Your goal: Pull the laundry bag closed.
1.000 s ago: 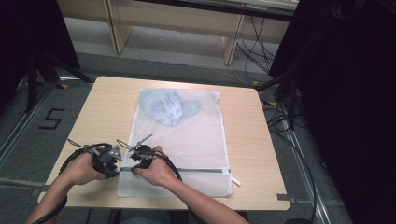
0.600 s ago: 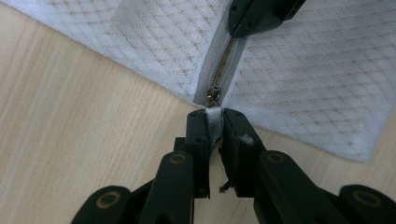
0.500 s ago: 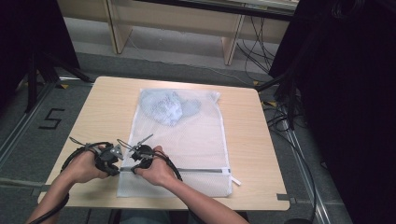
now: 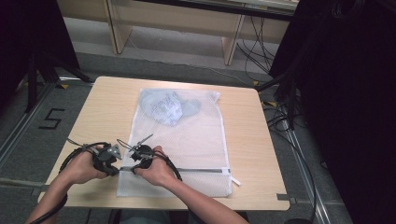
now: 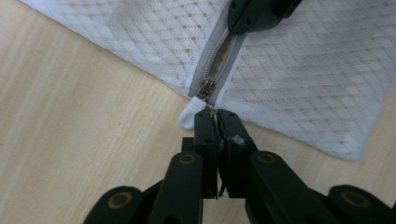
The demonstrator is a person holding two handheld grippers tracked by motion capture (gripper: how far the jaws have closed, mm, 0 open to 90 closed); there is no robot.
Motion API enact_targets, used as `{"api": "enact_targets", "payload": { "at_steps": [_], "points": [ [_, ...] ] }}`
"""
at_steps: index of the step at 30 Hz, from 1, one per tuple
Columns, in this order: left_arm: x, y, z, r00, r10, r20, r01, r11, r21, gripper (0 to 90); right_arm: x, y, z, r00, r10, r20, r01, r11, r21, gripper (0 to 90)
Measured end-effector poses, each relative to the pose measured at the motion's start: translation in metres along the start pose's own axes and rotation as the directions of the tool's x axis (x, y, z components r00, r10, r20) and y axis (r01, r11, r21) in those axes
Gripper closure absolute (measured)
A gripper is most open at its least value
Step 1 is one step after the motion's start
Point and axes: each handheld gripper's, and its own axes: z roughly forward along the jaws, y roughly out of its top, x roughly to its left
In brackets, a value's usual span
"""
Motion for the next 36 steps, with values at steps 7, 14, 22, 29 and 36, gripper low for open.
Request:
{"api": "enact_targets", "payload": {
  "at_steps": [7, 14, 22, 29, 36],
  "points": [
    [-0.0022, 0.0031, 0.001, 0.9968, 0.023, -0.077, -0.019, 0.9982, 0.056, 73.5, 0.0, 0.0, 0.0, 1.0, -0.002, -0.001, 0.002, 1.0, -0.001, 90.0],
    [-0.0003, 0.0038, 0.0017, 0.9971, 0.057, -0.051, -0.055, 0.9968, 0.058, 71.7, 0.0002, 0.0, 0.0, 1.0, 0.002, -0.003, -0.002, 1.0, -0.002, 90.0],
    [-0.0005, 0.0045, 0.0027, 0.9983, 0.058, -0.007, -0.058, 0.9971, 0.05, 77.2, 0.0015, -0.0006, -0.0004, 0.9996, 0.027, 0.0, -0.027, 1.0, 0.004, 90.0],
    [0.0011, 0.0067, 0.0018, 0.9898, 0.139, -0.028, -0.137, 0.9886, 0.062, 79.9, 0.0022, -0.001, -0.0008, 0.9992, 0.04, -0.001, -0.04, 0.999, 0.001, 90.0],
    [0.0024, 0.0004, -0.0022, 0.9937, 0.106, -0.037, -0.106, 0.9943, 0.013, 84.9, 0.0005, -0.0012, -0.001, 0.9996, 0.028, -0.008, -0.028, 1.0, -0.009, 90.0]
  ]
}}
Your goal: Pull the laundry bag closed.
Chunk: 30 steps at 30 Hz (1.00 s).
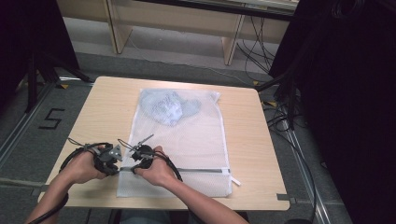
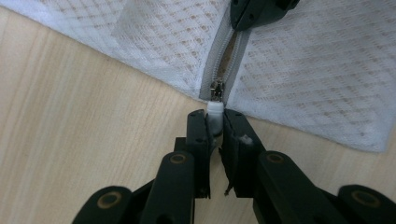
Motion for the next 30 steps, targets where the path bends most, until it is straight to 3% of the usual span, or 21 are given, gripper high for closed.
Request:
{"api": "enact_targets", "payload": {
  "at_steps": [1, 4, 7, 9, 10, 13, 17, 19, 22, 24, 25, 30],
  "points": [
    [0.001, -0.001, -0.002, 0.9999, -0.008, 0.008, 0.008, 0.9999, -0.015, 89.6, 0.0, 0.0, 0.0, 1.0, 0.003, 0.003, -0.003, 1.0, 0.001, 90.0],
    [0.0, -0.001, 0.001, 0.9999, 0.01, 0.009, -0.01, 0.9999, 0.006, 89.5, 0.0, 0.0, 0.0, 1.0, 0.005, 0.0, -0.005, 1.0, -0.001, 90.0],
    [-0.001, -0.001, 0.002, 0.9998, 0.018, 0.005, -0.018, 0.9998, -0.003, 88.7, 0.0, 0.0, 0.0, 1.0, 0.004, -0.002, -0.004, 1.0, -0.001, 90.0],
    [-0.001, -0.001, 0.0, 0.9993, 0.033, -0.014, -0.034, 0.9994, -0.004, 84.5, 0.0, 0.0, 0.0, 1.0, 0.001, -0.001, -0.001, 1.0, -0.001, 90.0],
    [-0.002, -0.001, -0.001, 0.9997, 0.013, -0.021, -0.013, 0.9999, -0.002, 82.2, 0.0, 0.0, 0.0, 1.0, 0.003, 0.0, -0.003, 1.0, 0.0, 90.0],
    [-0.002, 0.001, -0.001, 0.9982, 0.027, -0.053, -0.025, 0.9987, 0.045, 76.8, 0.0, 0.0, 0.0, 1.0, 0.0, 0.002, 0.0, 1.0, 0.001, 90.0],
    [-0.003, 0.006, 0.002, 0.997, 0.069, -0.037, -0.065, 0.9935, 0.093, 70.5, 0.001, 0.0, 0.0, 0.9998, 0.018, -0.006, -0.018, 1.0, 0.004, 90.0],
    [-0.003, 0.008, 0.003, 0.9969, 0.071, -0.035, -0.067, 0.9926, 0.102, 70.7, 0.0, 0.0, 0.0, 1.0, 0.0, 0.0, 0.0, 1.0, 0.0, 90.0],
    [-0.002, 0.01, 0.004, 0.9962, 0.078, -0.04, -0.073, 0.992, 0.103, 71.2, 0.0, 0.0, 0.0, 1.0, 0.001, 0.001, -0.001, 1.0, 0.001, 90.0],
    [-0.004, 0.011, 0.004, 0.999, 0.042, -0.018, -0.04, 0.9934, 0.107, 72.2, 0.0, 0.0, 0.0, 1.0, 0.003, -0.002, -0.003, 1.0, -0.001, 90.0],
    [-0.003, 0.013, 0.005, 0.998, 0.061, -0.017, -0.059, 0.9924, 0.108, 72.8, 0.0, 0.0, 0.0, 1.0, 0.005, -0.001, -0.005, 1.0, -0.002, 90.0],
    [-0.003, 0.013, 0.006, 0.9981, 0.061, 0.005, -0.061, 0.9942, 0.089, 76.6, 0.0, 0.0, 0.001, 0.9998, 0.02, -0.009, -0.02, 1.0, -0.001, 90.0]
  ]
}}
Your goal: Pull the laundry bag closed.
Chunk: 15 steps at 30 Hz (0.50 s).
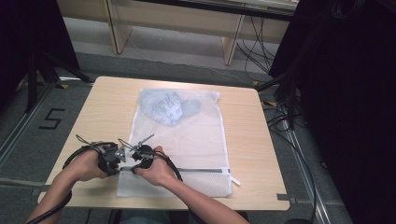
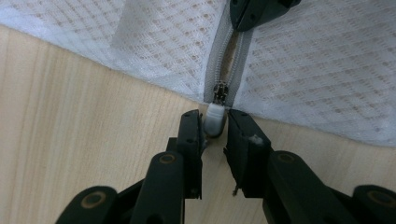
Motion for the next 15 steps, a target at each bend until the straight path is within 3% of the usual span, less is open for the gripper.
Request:
{"api": "enact_targets", "payload": {
  "at_steps": [1, 2, 6, 7, 11, 13, 15],
  "points": [
    [-0.0012, -0.0005, 0.0, 0.9998, -0.014, 0.015, 0.014, 0.9999, -0.002, 78.7, -0.0004, -0.0002, -0.0001, 1.0, -0.001, 0.001, 0.001, 1.0, 0.0, 90.0],
    [0.001, -0.0006, -0.0006, 0.9997, 0.023, -0.005, -0.023, 0.9997, -0.007, 79.4, -0.0002, -0.0002, -0.0001, 1.0, 0.002, 0.0, -0.002, 1.0, 0.0, 90.0],
    [0.002, -0.0035, -0.0009, 0.9996, 0.025, -0.012, -0.026, 0.9993, -0.026, 80.0, -0.0004, -0.0006, -0.0005, 0.9999, 0.004, 0.011, -0.004, 1.0, 0.012, 90.0],
    [0.0014, -0.0038, -0.0009, 0.9998, 0.016, -0.014, -0.016, 0.9995, -0.027, 80.2, -0.0017, -0.0003, -0.0003, 0.9998, -0.015, 0.012, 0.015, 1.0, 0.007, 90.0],
    [0.0012, -0.0051, -0.0017, 1.0, -0.001, -0.004, 0.001, 0.9995, -0.031, 80.5, -0.0008, -0.0005, -0.0002, 1.0, 0.002, 0.002, -0.002, 1.0, 0.001, 90.0],
    [0.0016, -0.0056, -0.0025, 1.0, -0.004, 0.003, 0.004, 0.9995, -0.033, 80.5, -0.0032, 0.0, 0.0004, 0.9995, -0.03, 0.001, 0.03, 1.0, -0.006, 90.0],
    [0.0018, -0.006, -0.0052, 0.9999, -0.015, 0.004, 0.015, 0.9994, -0.032, 80.5, -0.0028, 0.0003, 0.0002, 0.9997, -0.025, 0.001, 0.025, 1.0, -0.001, 90.0]
  ]
}}
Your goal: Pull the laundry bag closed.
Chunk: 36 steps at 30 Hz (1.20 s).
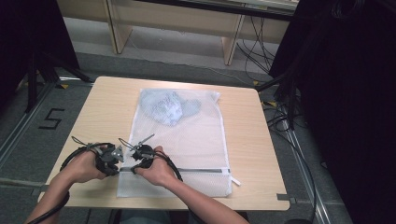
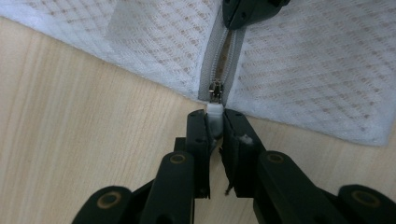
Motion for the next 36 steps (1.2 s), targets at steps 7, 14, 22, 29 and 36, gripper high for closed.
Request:
{"api": "enact_targets", "payload": {
  "at_steps": [7, 14, 22, 29, 36],
  "points": [
    [-0.001, 0.003, -0.01, 0.9998, 0.0, -0.019, 0.0, 1.0, -0.006, 80.5, 0.001, 0.0, 0.001, 1.0, -0.006, 0.004, 0.006, 1.0, 0.0, 90.0],
    [-0.001, 0.012, -0.016, 0.9992, 0.026, -0.03, -0.026, 0.9997, 0.0, 80.5, 0.001, 0.001, 0.001, 0.9999, -0.008, 0.007, 0.008, 1.0, 0.002, 90.0],
    [-0.005, 0.026, -0.015, 0.9978, 0.064, -0.019, -0.065, 0.9959, -0.063, 80.3, 0.0, 0.0, 0.0, 0.9998, 0.015, -0.014, -0.015, 1.0, -0.004, 90.0],
    [-0.004, 0.025, -0.005, 0.9982, 0.06, 0.0, -0.059, 0.9934, -0.098, 78.7, -0.003, -0.003, -0.004, 1.0, 0.001, -0.01, -0.001, 1.0, -0.003, 89.4],
    [-0.004, 0.017, -0.019, 0.9978, 0.047, -0.046, -0.052, 0.9907, -0.125, 62.7, -0.005, 0.002, -0.017, 0.9996, 0.029, 0.003, -0.029, 0.999, -0.036, 86.7]
  ]
}}
